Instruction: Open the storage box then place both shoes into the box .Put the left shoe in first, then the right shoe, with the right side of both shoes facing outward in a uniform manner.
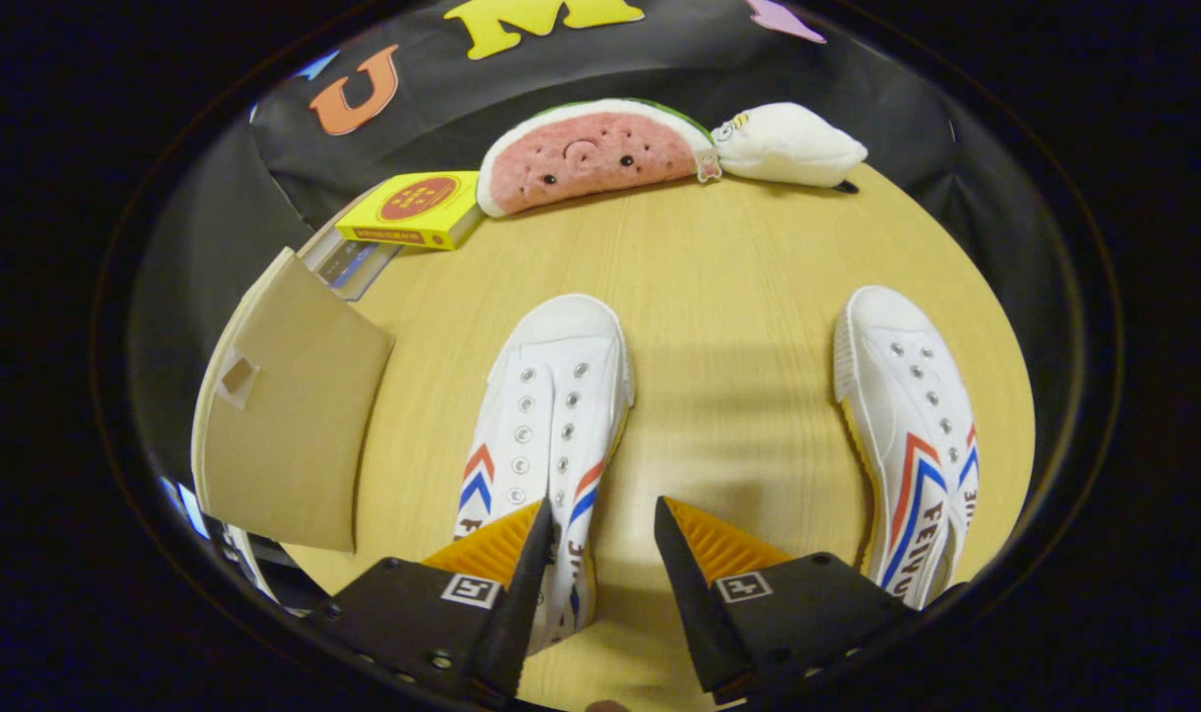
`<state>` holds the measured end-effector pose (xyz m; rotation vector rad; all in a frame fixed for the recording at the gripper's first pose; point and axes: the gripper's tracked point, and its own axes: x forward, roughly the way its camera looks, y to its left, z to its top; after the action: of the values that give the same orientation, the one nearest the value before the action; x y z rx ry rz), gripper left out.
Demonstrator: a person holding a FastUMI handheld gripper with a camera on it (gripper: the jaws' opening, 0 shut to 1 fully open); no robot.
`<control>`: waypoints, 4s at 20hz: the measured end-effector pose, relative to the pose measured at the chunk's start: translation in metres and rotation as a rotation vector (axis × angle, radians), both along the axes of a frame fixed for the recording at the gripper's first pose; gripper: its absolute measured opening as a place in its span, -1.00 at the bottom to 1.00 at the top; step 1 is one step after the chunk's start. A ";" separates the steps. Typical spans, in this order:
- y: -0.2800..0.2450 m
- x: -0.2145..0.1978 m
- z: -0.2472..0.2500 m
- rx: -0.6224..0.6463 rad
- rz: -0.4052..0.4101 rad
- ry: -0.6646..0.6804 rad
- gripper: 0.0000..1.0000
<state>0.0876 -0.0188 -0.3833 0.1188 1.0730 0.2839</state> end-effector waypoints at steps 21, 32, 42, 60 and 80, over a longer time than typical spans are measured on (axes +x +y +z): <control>0.049 -0.026 0.130 0.164 -0.084 -0.067 -1.00; 0.246 -0.036 0.218 0.228 0.057 -0.156 -1.00; 0.352 -0.057 0.161 0.170 0.113 -0.079 -1.00; 0.369 -0.071 0.124 0.077 0.160 -0.066 -0.93; 0.236 -0.060 0.256 0.049 0.207 -0.518 0.92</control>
<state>0.0275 0.2171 -0.1272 -0.0241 0.5625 0.4976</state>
